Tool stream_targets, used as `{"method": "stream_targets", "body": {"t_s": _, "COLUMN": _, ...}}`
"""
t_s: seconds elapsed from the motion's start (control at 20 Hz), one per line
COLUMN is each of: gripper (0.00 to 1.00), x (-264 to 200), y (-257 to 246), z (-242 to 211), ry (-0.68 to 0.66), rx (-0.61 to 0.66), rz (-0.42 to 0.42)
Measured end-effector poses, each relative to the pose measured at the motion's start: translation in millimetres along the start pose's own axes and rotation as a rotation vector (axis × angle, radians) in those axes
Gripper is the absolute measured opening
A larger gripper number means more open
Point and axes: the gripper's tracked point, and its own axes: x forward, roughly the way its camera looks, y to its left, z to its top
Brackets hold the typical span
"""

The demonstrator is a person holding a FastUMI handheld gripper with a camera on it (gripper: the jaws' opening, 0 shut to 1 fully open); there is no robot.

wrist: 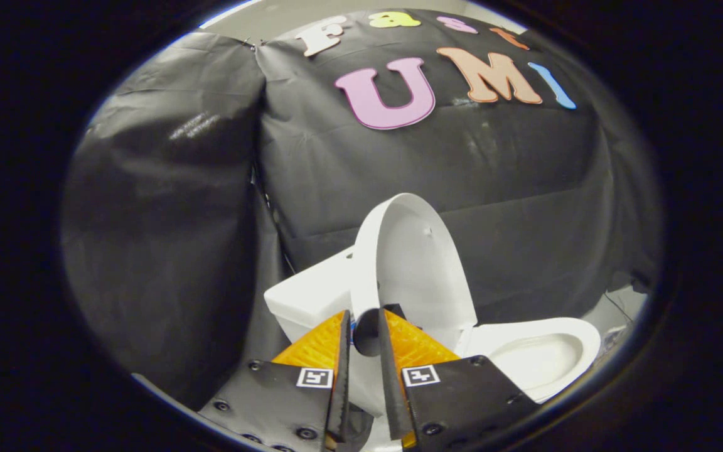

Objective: Open the toilet lid.

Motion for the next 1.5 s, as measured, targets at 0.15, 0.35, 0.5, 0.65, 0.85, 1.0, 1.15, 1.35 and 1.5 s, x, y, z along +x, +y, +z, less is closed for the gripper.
{"method": "stream_targets", "body": {"t_s": 0.15, "gripper": 0.40, "x": -10, "y": -9, "z": 35, "ry": -0.074, "rx": -0.035, "rz": -0.010}}
{"method": "stream_targets", "body": {"t_s": 0.35, "gripper": 0.42, "x": -28, "y": -37, "z": 70, "ry": -0.116, "rx": -0.105, "rz": -0.008}}
{"method": "stream_targets", "body": {"t_s": 0.5, "gripper": 0.44, "x": -49, "y": -74, "z": 92, "ry": -0.150, "rx": -0.154, "rz": -0.027}}
{"method": "stream_targets", "body": {"t_s": 0.65, "gripper": 0.46, "x": -69, "y": -100, "z": 114, "ry": -0.210, "rx": -0.187, "rz": 0.033}}
{"method": "stream_targets", "body": {"t_s": 0.85, "gripper": 0.49, "x": -104, "y": -158, "z": 127, "ry": -0.225, "rx": -0.244, "rz": 0.044}}
{"method": "stream_targets", "body": {"t_s": 1.0, "gripper": 0.49, "x": -129, "y": -216, "z": 127, "ry": -0.218, "rx": -0.270, "rz": -0.005}}
{"method": "stream_targets", "body": {"t_s": 1.15, "gripper": 0.49, "x": -151, "y": -266, "z": 111, "ry": -0.198, "rx": -0.267, "rz": -0.032}}
{"method": "stream_targets", "body": {"t_s": 1.35, "gripper": 0.49, "x": -176, "y": -330, "z": 92, "ry": -0.175, "rx": -0.275, "rz": -0.129}}
{"method": "stream_targets", "body": {"t_s": 1.5, "gripper": 0.49, "x": -189, "y": -354, "z": 76, "ry": -0.134, "rx": -0.276, "rz": -0.180}}
